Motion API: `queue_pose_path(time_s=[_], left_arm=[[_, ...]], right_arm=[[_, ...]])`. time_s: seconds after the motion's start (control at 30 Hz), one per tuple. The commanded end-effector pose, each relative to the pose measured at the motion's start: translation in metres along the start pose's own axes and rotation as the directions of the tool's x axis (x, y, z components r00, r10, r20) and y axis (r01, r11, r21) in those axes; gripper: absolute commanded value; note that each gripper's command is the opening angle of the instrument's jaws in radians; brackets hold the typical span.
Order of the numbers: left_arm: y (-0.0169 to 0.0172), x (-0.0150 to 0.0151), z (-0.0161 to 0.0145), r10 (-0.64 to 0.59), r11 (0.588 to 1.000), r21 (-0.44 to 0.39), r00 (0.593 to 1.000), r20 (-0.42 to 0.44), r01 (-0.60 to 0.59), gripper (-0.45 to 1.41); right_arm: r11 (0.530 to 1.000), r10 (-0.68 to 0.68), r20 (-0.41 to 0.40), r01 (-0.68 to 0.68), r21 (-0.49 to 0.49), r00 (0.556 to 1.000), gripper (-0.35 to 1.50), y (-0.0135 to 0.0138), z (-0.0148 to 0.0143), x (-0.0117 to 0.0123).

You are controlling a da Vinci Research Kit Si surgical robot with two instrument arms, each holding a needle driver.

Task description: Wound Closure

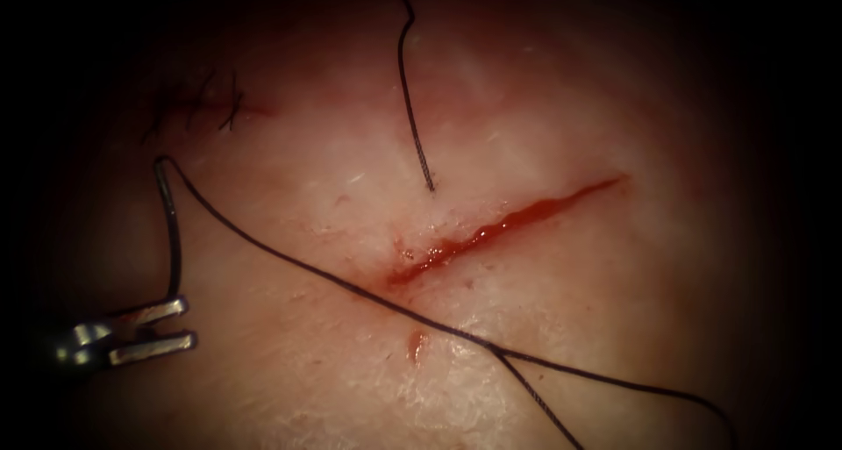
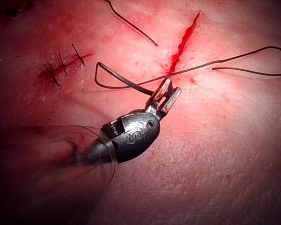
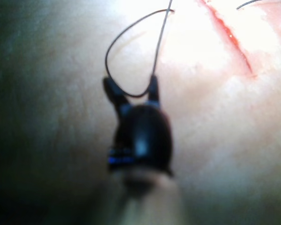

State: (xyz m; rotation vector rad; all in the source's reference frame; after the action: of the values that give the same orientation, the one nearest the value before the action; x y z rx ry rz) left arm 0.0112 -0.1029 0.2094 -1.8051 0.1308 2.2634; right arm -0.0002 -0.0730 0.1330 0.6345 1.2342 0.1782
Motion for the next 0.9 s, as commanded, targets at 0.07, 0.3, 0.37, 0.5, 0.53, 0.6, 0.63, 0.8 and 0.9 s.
queue_pose_path(time_s=[0.07,0.3,0.37,0.5,0.53,0.6,0.63,0.8,0.9], left_arm=[[0.0011,-0.0004,0.0008,-0.005,1.0,-0.006,1.0,-0.005,0.005,-0.45],[0.0015,-0.0001,0.0007,-0.005,1.0,-0.023,1.0,-0.017,0.005,-0.45],[0.0017,0.0,0.0008,-0.005,0.999,-0.034,1.0,-0.026,0.004,-0.45],[0.0022,0.0004,0.0007,-0.006,0.998,-0.055,0.999,-0.045,0.004,-0.45],[0.0023,0.0005,0.0006,-0.006,0.998,-0.061,0.999,-0.049,0.003,-0.45],[0.0027,0.0009,0.0005,-0.007,0.997,-0.08,0.998,-0.063,0.002,-0.45],[0.0029,0.0011,0.0005,-0.008,0.996,-0.089,0.998,-0.069,0.002,-0.45],[0.0046,0.0033,0.0005,-0.016,0.989,-0.151,0.993,-0.114,-0.001,-0.45],[0.0057,0.0049,0.0009,-0.023,0.981,-0.193,0.989,-0.146,-0.005,-0.45]], right_arm=[[0.998,0.021,-0.032,-0.023,-0.057,0.999,1.24,0.0027,0.0007,0.0028],[0.974,-0.06,-0.007,0.057,-0.218,0.998,1.24,0.0112,0.0057,0.0059],[0.965,-0.083,0.013,0.083,-0.247,0.996,1.26,0.013,0.008,0.0059],[0.95,-0.103,0.037,0.109,-0.293,0.994,1.23,0.0158,0.0131,0.0044],[0.945,-0.11,0.042,0.117,-0.304,0.993,1.23,0.0163,0.0145,0.0035],[0.938,-0.122,0.051,0.132,-0.319,0.991,1.21,0.0169,0.0163,0.0019],[0.935,-0.132,0.056,0.143,-0.325,0.99,1.19,0.0171,0.0173,0.0008],[0.925,-0.16,0.073,0.175,-0.338,0.985,1.13,0.0176,0.0195,-0.0026],[0.921,-0.167,0.078,0.184,-0.344,0.983,1.13,0.0177,0.0205,-0.0036]])
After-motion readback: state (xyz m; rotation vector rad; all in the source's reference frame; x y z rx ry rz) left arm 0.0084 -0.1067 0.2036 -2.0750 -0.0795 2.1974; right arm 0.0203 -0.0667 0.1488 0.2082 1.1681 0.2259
